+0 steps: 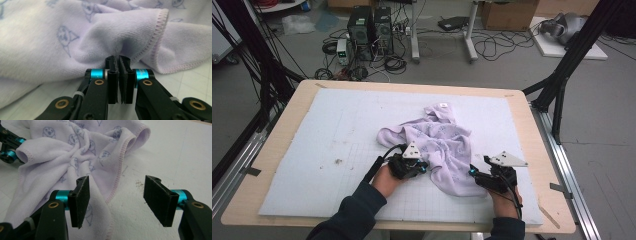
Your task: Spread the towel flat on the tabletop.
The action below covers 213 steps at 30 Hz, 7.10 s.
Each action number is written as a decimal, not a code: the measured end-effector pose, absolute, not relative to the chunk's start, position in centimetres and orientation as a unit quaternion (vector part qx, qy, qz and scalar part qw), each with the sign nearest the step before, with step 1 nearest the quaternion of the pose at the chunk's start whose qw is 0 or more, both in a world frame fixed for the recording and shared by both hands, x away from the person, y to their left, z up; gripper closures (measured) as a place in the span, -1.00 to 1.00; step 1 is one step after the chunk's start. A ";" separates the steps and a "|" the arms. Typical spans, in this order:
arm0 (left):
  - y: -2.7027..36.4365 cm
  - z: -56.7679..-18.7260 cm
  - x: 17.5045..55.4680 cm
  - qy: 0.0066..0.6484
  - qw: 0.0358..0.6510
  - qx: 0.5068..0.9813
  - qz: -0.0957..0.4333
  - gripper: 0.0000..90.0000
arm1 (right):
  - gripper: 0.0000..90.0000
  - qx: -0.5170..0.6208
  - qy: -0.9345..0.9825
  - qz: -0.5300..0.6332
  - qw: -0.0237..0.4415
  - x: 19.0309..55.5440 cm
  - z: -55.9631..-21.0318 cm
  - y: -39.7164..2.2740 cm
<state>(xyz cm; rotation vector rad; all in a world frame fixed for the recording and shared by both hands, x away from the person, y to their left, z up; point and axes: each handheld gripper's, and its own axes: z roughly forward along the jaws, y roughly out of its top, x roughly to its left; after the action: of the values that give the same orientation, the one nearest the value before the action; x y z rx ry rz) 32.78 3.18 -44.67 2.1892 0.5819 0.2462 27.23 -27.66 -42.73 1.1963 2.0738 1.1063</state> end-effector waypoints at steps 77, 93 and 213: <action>19.0 -44.9 32.8 0.441 0.435 0.765 0.175 0.41 | 0.42 0.426 0.793 0.349 0.259 30.3 -44.0 -22.4; 21.0 -44.5 27.7 0.384 0.475 0.780 0.139 0.19 | 0.25 0.380 0.813 0.404 0.177 24.8 -44.2 -23.6; 20.5 -44.4 29.3 0.402 0.494 0.757 0.146 0.03 | 0.19 0.381 0.833 0.366 0.167 28.9 -44.5 -19.6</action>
<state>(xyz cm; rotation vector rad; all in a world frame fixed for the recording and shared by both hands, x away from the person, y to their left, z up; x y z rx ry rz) 29.27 20.53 -44.39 1.8348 0.9739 0.3548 28.88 -19.63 -44.54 1.0834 2.3703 1.0406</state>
